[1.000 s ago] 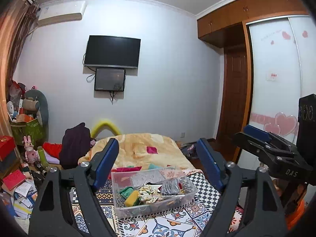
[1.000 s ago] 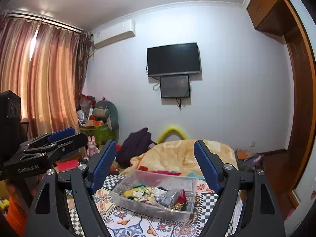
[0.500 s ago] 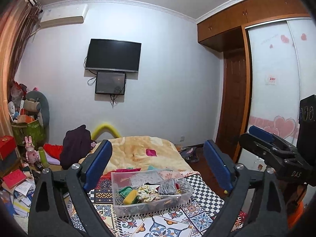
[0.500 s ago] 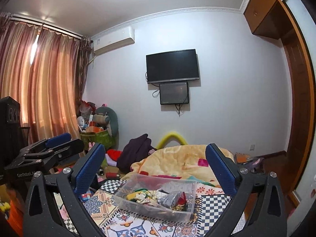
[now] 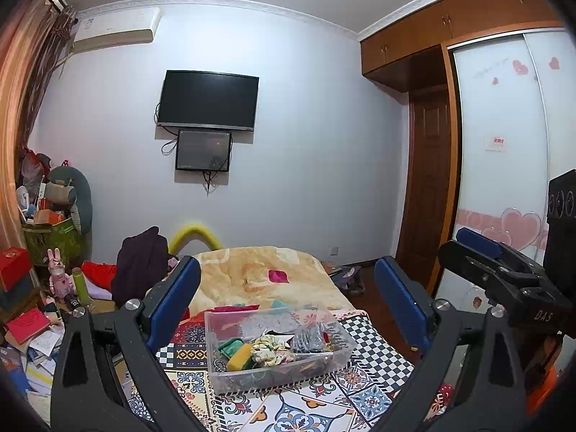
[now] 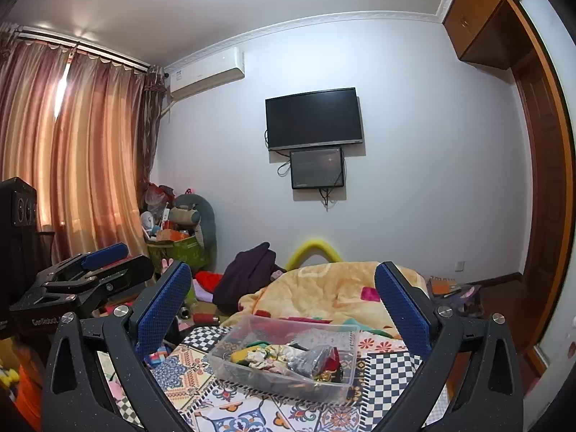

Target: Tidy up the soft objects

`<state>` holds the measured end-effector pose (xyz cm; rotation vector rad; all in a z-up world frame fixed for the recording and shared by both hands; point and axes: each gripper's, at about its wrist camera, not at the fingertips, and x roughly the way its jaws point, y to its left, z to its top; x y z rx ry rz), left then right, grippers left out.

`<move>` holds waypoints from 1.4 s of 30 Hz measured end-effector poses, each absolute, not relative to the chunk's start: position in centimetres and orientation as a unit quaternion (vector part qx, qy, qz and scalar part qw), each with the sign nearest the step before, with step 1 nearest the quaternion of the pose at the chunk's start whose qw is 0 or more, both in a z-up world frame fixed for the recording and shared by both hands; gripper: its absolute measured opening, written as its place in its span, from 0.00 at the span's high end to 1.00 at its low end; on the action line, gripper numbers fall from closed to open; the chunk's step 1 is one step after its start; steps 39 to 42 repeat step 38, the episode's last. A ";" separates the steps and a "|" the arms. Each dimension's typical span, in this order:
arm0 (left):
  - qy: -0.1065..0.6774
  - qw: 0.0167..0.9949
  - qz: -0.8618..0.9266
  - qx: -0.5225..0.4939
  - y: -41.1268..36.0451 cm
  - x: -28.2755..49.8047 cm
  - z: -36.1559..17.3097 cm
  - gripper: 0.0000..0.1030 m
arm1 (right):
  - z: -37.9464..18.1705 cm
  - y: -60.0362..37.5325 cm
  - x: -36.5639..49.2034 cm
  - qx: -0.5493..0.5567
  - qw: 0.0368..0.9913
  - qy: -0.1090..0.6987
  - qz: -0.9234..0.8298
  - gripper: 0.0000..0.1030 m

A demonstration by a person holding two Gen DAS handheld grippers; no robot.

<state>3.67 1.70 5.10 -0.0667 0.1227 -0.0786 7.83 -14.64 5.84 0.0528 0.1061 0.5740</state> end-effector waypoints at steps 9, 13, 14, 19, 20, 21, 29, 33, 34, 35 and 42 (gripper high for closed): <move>0.059 0.997 -0.038 -0.027 1.5 3.5 4.8 0.00 | 6.0 -14.8 7.9 0.023 0.959 0.056 0.278 0.00; 0.064 0.997 -0.040 -0.028 1.5 3.7 4.7 0.00 | 5.9 -15.0 7.9 0.025 0.959 0.059 0.275 0.00; 0.065 0.997 -0.041 -0.030 1.5 3.8 4.6 0.00 | 5.9 -15.0 7.9 0.026 0.960 0.060 0.274 0.00; 0.067 0.996 -0.038 -0.036 1.6 3.9 4.6 0.00 | 5.9 -15.2 8.0 0.031 0.960 0.064 0.273 0.00; 0.066 0.996 -0.038 -0.036 1.7 3.9 4.6 0.00 | 5.8 -15.3 8.1 0.031 0.960 0.065 0.272 0.00; 0.065 0.996 -0.039 -0.036 1.7 3.9 4.5 0.00 | 5.9 -15.3 8.0 0.031 0.960 0.065 0.272 0.00; 0.070 0.996 -0.045 -0.037 1.7 3.8 4.7 0.00 | 5.9 -15.0 7.9 0.024 0.959 0.067 0.274 0.00; 0.073 0.995 -0.046 -0.041 1.8 3.9 4.7 0.00 | 6.0 -14.8 7.8 0.019 0.959 0.066 0.275 0.00; 0.074 0.995 -0.047 -0.041 1.9 3.9 4.7 0.00 | 6.0 -14.7 7.8 0.017 0.959 0.067 0.276 0.00; 0.075 0.995 -0.048 -0.041 1.9 3.9 4.7 0.00 | 6.0 -14.7 7.8 0.016 0.959 0.067 0.276 0.00; 0.078 0.995 -0.048 -0.040 1.9 3.9 4.7 0.00 | 6.0 -14.5 7.9 0.014 0.959 0.067 0.276 0.00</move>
